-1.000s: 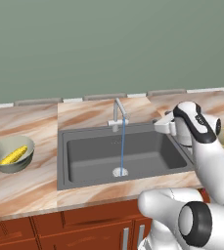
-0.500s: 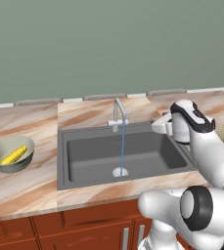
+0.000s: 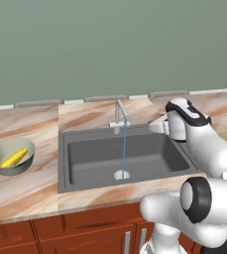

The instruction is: Pick the oranges from the sink and place them in one bowl. Place the corn in the other bowl. Then turn off the sink faucet.

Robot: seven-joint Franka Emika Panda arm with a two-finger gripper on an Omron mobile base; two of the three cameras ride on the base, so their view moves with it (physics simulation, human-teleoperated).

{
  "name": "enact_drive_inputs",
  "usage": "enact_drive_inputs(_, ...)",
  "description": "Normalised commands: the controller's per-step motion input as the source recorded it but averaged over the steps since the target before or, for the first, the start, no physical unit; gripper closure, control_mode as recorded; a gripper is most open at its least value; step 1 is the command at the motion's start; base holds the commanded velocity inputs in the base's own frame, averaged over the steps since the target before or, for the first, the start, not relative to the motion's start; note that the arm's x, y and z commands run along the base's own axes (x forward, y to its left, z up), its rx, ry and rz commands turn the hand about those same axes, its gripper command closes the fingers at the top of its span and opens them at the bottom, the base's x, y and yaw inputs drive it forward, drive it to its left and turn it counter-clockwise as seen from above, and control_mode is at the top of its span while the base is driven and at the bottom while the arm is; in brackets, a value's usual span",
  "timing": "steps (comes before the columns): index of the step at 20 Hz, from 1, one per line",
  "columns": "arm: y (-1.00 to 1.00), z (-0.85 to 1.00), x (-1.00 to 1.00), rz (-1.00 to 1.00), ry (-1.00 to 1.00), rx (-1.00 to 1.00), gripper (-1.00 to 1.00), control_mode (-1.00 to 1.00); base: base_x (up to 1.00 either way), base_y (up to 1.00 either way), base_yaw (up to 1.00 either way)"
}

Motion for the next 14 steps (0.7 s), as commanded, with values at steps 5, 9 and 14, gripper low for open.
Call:
enact_drive_inputs(5,0.04,-0.19,0.17,-0.01,0.0,0.0,-1.0,-1.0,0.0,0.0,0.0)
enact_drive_inputs(9,0.0,-0.12,0.11,0.0,0.0,0.01,-1.0,-1.0,0.0,0.0,0.0)
enact_drive_inputs(14,0.0,-0.1,0.14,0.0,0.0,0.06,-1.0,-1.0,0.0,0.0,0.0)
